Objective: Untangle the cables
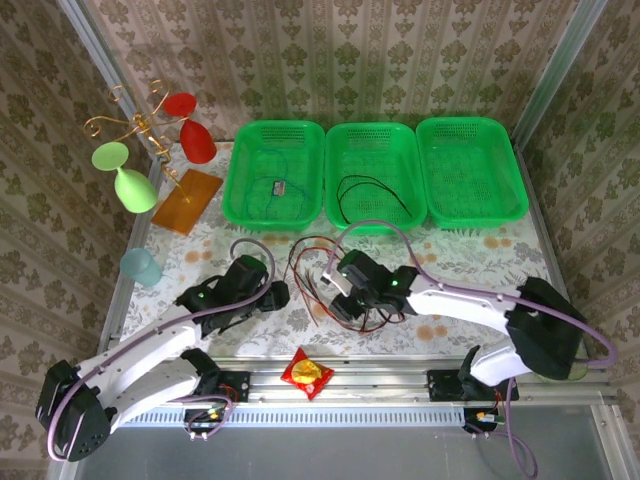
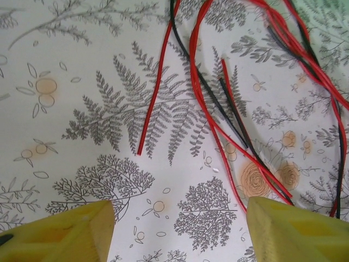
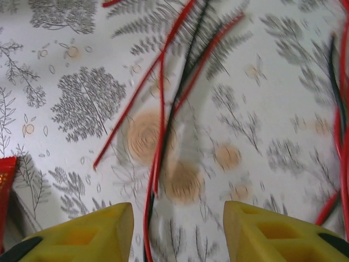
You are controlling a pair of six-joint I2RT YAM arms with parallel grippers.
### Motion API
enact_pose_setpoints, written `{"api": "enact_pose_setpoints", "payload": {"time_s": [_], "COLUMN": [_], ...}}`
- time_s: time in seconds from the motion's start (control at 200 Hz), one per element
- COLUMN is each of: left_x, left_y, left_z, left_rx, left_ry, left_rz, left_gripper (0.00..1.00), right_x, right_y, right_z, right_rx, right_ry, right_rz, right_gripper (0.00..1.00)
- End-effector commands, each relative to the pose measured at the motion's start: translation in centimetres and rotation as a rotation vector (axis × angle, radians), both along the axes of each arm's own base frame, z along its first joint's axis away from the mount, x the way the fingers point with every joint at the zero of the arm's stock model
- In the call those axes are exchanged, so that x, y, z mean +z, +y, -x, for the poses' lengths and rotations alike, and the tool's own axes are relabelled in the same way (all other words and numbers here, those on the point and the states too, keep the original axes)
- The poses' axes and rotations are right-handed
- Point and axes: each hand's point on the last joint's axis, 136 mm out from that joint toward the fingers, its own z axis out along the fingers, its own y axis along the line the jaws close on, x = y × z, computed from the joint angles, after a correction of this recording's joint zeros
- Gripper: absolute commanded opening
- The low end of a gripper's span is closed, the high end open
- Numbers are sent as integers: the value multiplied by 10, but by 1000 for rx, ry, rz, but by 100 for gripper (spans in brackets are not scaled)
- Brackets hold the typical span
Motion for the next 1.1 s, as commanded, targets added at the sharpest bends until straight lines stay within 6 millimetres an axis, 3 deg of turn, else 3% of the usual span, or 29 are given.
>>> {"api": "enact_pose_setpoints", "payload": {"time_s": [0.0, 0.12, 0.315, 0.61, 0.685, 0.97, 1.095], "left_x": [0, 1, 2, 1, 3, 4, 7], "left_y": [0, 7, 18, 22, 23, 23, 22], "left_z": [4, 8, 13, 16, 16, 16, 16], "left_rx": [35, 61, 87, 89, 88, 89, 85], "left_ry": [5, -1, -6, 1, -2, 0, -2], "left_rz": [51, 65, 65, 65, 61, 62, 66], "left_gripper": [65, 65, 65, 65, 65, 65, 65], "right_x": [-1, -10, -23, -50, -57, -55, -46], "right_y": [25, 39, 53, 50, 49, 53, 52], "right_z": [0, 0, 0, -7, -7, -10, -9], "right_rx": [131, 179, 223, 234, 235, 231, 233], "right_ry": [-37, -24, 3, 41, 50, 40, 29], "right_rz": [24, 54, 84, 217, 232, 222, 200], "right_gripper": [44, 37, 36, 35, 31, 10, 5]}}
